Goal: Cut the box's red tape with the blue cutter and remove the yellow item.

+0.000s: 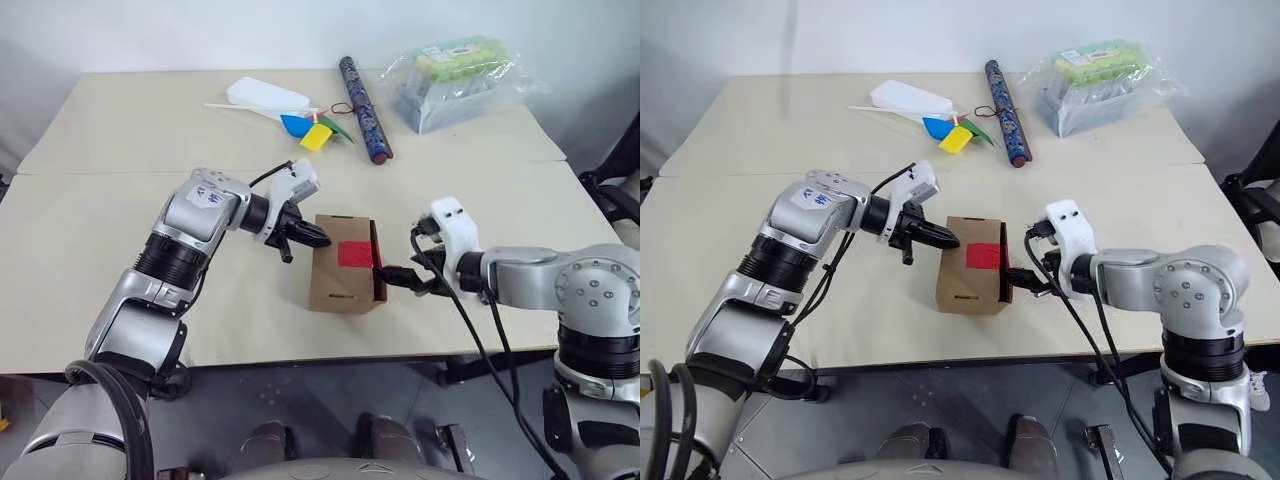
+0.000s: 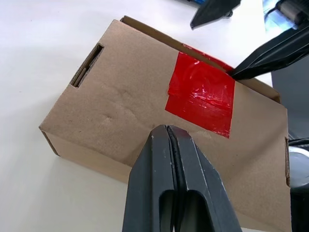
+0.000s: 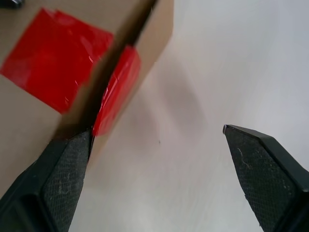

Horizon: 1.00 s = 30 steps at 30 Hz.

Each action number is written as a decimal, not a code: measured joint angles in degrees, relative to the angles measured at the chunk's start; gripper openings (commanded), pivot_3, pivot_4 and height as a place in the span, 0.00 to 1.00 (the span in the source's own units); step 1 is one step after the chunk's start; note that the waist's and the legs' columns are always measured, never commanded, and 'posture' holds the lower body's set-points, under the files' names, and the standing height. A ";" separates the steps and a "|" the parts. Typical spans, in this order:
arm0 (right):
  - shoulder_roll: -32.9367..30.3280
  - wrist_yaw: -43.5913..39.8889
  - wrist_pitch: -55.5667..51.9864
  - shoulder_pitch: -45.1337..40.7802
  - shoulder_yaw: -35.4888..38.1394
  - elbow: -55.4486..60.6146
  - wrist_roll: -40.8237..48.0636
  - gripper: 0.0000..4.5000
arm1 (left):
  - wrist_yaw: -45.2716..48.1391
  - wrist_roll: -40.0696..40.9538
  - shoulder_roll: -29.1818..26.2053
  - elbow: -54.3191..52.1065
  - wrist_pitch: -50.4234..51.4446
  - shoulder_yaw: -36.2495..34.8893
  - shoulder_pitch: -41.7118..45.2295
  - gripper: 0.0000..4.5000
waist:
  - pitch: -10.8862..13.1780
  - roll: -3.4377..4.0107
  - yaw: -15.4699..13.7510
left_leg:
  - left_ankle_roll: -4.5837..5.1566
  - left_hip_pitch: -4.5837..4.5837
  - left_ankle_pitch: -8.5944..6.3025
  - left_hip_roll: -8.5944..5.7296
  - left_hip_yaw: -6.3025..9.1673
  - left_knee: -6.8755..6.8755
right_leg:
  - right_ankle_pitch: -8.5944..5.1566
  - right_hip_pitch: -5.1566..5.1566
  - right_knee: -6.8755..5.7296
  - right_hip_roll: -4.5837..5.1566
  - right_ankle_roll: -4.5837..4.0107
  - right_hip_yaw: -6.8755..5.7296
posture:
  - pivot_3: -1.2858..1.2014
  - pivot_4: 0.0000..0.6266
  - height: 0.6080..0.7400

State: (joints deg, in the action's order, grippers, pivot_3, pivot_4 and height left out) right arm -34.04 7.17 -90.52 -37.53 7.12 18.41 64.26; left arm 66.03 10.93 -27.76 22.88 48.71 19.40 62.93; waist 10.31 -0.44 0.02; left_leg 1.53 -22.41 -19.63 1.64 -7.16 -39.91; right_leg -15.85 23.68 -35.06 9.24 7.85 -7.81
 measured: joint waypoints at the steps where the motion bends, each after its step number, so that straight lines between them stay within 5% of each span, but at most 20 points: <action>1: -0.46 -0.31 0.00 0.04 -0.11 -0.10 -0.15 0.99 | -0.03 0.00 0.01 -0.03 0.02 0.01 -0.07 0.00 | 0.00 0.00 -0.04 | 0.00 0.00 0.00 0.00 0.00 0.00 | 0.00 0.00 0.00 0.00 0.00 0.00 | 0.52 0.24 1.00; 11: -5.79 -5.08 -1.45 2.25 -4.90 -1.57 -5.60 0.99 | -0.34 -0.13 -0.02 -1.96 0.53 -0.11 -1.08 0.00 | -0.01 -0.01 -0.18 | 0.02 -0.01 -0.01 -0.01 0.01 -0.04 | 0.00 -0.02 0.05 0.01 0.00 0.02 | 0.52 0.24 1.00; 21: -12.72 -19.14 2.51 4.79 -9.32 2.47 -11.30 0.99 | -1.10 -0.05 0.09 -2.45 1.56 -0.45 -1.35 0.00 | -0.01 -0.02 -0.22 | 0.04 -0.01 -0.02 -0.01 0.06 -0.06 | 0.00 -0.04 0.07 0.00 0.00 0.03 | 0.52 0.24 1.00; 30: -1.73 -24.71 0.17 3.33 1.22 -7.71 -9.69 0.99 | -2.14 0.07 0.22 -4.24 2.45 -1.02 -2.29 0.00 | -0.01 -0.02 -0.27 | 0.04 -0.01 -0.02 -0.01 0.05 -0.09 | 0.00 -0.05 0.03 0.00 0.00 0.02 | 0.52 0.24 1.00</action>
State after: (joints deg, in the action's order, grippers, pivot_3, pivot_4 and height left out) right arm -35.78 -17.54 -90.34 -34.21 8.34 10.70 54.57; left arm 63.88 11.00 -27.54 18.63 51.16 18.38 60.65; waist 10.30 -0.45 -0.25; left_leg 1.56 -22.42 -19.65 1.62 -7.12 -40.00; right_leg -15.85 23.64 -35.02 9.24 7.85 -7.78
